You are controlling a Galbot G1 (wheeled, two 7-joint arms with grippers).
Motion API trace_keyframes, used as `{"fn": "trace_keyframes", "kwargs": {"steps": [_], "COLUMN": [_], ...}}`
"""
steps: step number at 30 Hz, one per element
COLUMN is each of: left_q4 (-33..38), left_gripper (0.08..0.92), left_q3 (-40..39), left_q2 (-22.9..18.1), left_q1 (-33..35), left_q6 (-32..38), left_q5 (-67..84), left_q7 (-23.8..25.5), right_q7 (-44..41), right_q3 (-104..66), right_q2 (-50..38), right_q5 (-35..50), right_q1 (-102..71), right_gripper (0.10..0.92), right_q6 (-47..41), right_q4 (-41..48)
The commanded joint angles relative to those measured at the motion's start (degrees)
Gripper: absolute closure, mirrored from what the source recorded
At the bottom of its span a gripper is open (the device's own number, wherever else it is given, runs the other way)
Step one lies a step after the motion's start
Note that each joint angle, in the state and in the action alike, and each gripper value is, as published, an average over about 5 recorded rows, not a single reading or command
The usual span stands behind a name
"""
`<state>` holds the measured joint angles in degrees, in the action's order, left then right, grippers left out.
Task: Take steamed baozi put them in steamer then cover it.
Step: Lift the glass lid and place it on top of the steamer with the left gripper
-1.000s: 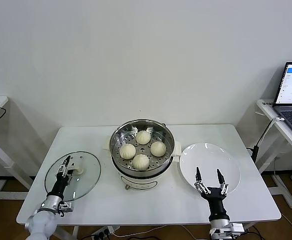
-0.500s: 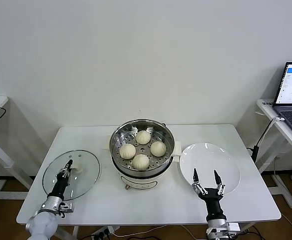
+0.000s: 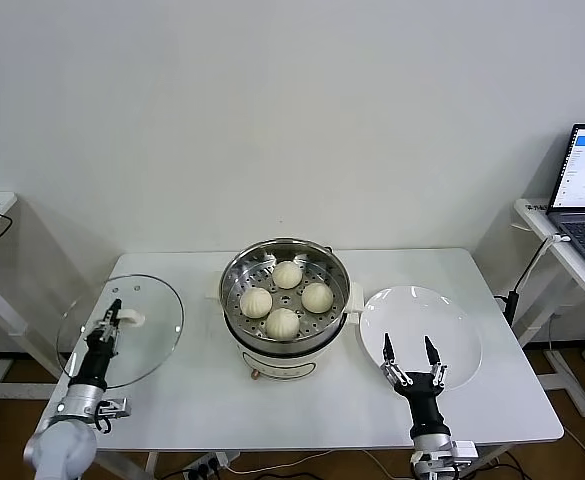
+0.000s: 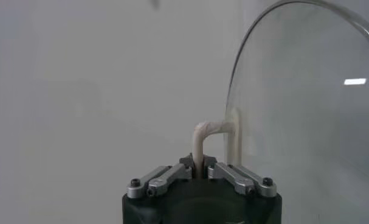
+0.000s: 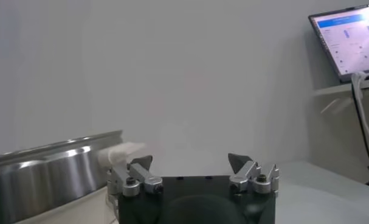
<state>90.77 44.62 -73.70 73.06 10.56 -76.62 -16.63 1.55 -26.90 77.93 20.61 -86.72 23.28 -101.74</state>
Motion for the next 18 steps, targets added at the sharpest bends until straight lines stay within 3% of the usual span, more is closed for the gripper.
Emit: {"fn": "trace_keyframes", "kwargs": {"steps": [1,8,18], "left_q4": [32.87,37.85,32.54], "left_gripper": [0.811,0.811,0.811], "left_q3": [-7.86,-23.54,-42.69], "left_q2": [7.61,9.69,8.57], "left_q1": [8.88,1.40,-11.97], "left_q6": [-23.92,-35.54,-43.01], "left_q5": [12.78,7.49,-0.98], "left_q7": [19.10,26.33,31.78], "right_q7": [-0.08,-0.11,-0.10], "right_q3": [0.15,-0.14,-1.39], "right_q2": [-0.23,0.02,1.30], "right_q5": [0.13,-0.02,-0.95], "right_q1": [0.32,0.29,-0.43], "right_gripper": [0.203,0.203,0.203], "right_q6": [0.35,0.75,1.16], "right_q4": [0.10,-0.24,-0.55]}}
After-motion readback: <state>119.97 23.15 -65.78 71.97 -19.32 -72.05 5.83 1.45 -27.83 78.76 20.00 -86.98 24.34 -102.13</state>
